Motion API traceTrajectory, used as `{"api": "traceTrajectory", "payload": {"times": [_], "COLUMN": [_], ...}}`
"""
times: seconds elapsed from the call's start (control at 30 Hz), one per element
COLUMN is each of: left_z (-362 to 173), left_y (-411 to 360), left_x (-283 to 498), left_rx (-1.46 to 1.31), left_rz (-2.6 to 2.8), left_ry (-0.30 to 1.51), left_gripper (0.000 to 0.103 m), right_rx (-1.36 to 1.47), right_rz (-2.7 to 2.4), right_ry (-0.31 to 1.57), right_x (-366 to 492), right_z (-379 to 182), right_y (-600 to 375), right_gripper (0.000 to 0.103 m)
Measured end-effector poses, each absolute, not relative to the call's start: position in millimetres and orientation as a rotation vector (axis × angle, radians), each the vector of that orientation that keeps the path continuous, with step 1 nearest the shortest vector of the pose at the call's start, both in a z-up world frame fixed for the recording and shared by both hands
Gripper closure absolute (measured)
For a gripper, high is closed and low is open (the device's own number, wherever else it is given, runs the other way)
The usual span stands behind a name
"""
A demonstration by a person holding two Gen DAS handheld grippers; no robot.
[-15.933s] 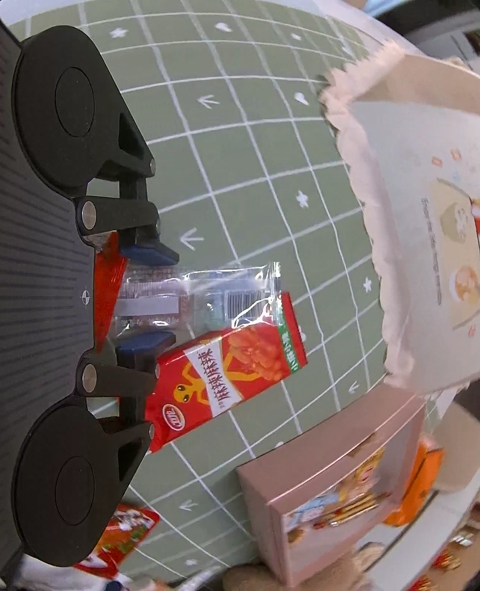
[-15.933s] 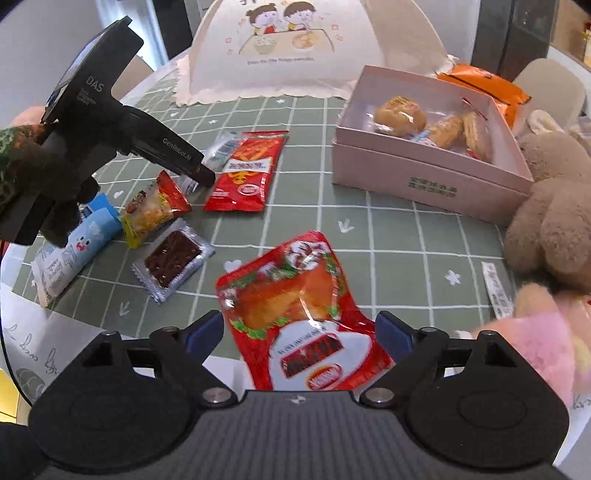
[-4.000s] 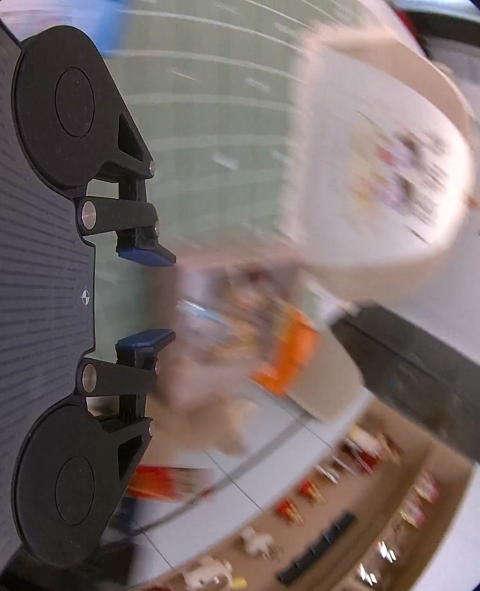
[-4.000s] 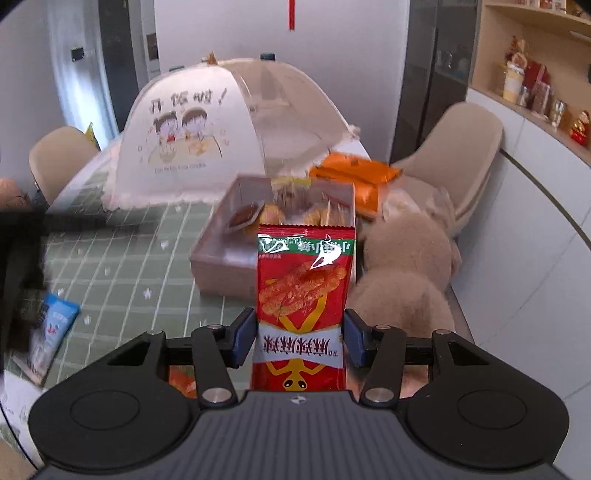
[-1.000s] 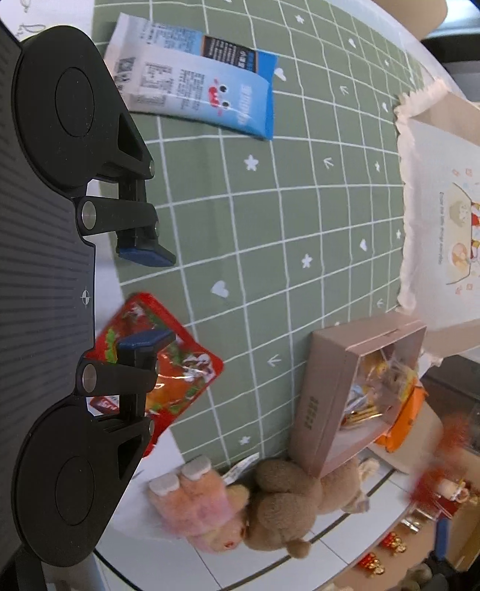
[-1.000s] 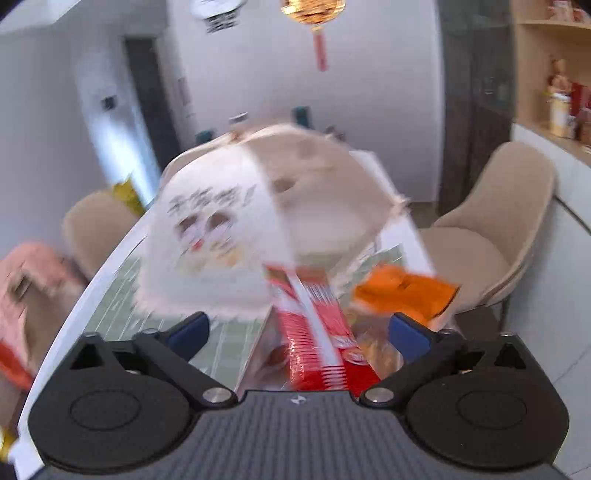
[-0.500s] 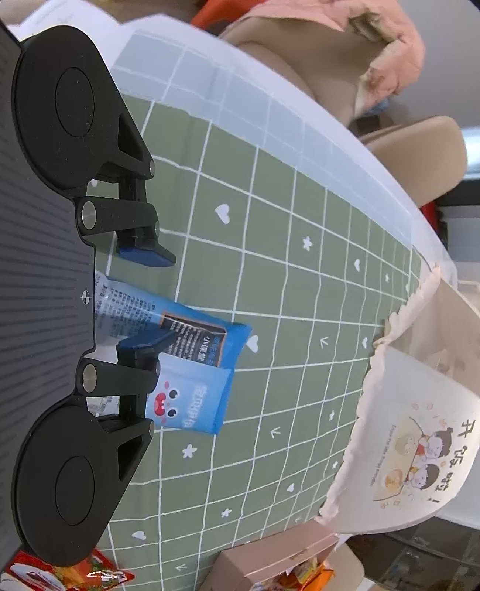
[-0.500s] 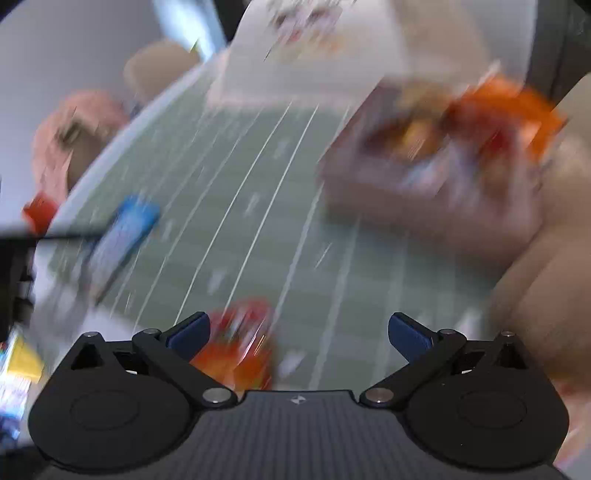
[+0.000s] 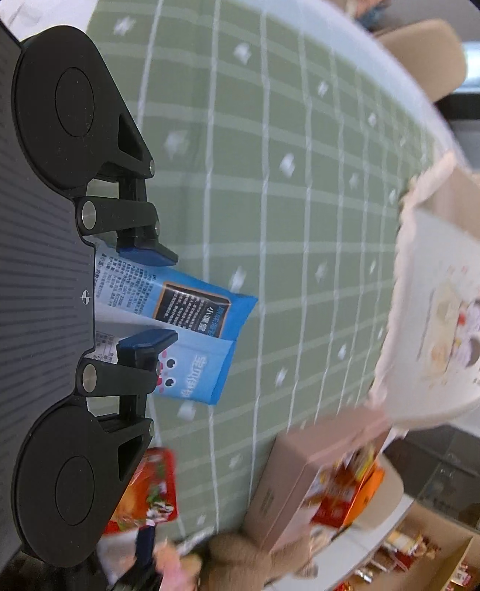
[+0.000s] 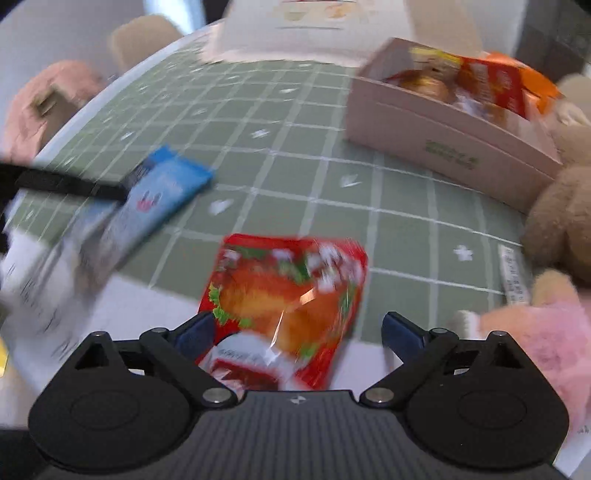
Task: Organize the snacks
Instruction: 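Grasp the blue cartoon packet with the left tool, then grasp the large red chicken packet with the right tool while the left holds the blue packet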
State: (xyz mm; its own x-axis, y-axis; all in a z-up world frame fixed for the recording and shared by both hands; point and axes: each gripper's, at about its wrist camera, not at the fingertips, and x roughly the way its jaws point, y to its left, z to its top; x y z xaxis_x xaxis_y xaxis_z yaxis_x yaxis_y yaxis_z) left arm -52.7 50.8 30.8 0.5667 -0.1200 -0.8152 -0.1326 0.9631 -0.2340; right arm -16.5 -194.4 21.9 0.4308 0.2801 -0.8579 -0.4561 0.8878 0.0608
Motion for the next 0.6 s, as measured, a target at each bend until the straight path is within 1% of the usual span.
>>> {"api": "traceTrajectory", "payload": {"times": [0.2,0.23,0.33,0.37,0.4,0.6], "left_z": [26.0,26.5,29.3,32.6,35.9,44.5], "left_y": [8.5,2.3,-12.1,-16.7,-20.7,-58.0], "left_x": [-53.5,-53.2,-49.2,-47.6,-46.1,-60.5], "left_rx": [-0.308,-0.283,-0.174,-0.137,-0.103,0.094], "left_rz": [-0.12,-0.125,-0.102,-0.097,-0.098,-0.224], "left_ry": [1.024,1.025,1.031,1.028,1.025,1.016], "left_gripper": [0.06,0.059,0.055,0.059,0.06,0.061], "right_rx": [-0.059,-0.049,-0.078,-0.097,-0.114,-0.081], "right_rz": [0.426,0.433,0.427,0.424,0.417,0.42], "right_ry": [1.05,1.051,1.043,1.037,1.035,1.036], "right_x": [-4.5,-5.7,-10.8,-12.8,-12.9,-23.0], "right_z": [25.7,25.7,23.0,22.2,22.2,34.0], "right_y": [-217.9,-218.8,-215.6,-214.1,-213.2,-229.6], "right_gripper": [0.005,0.005,0.005,0.005,0.005,0.005]}}
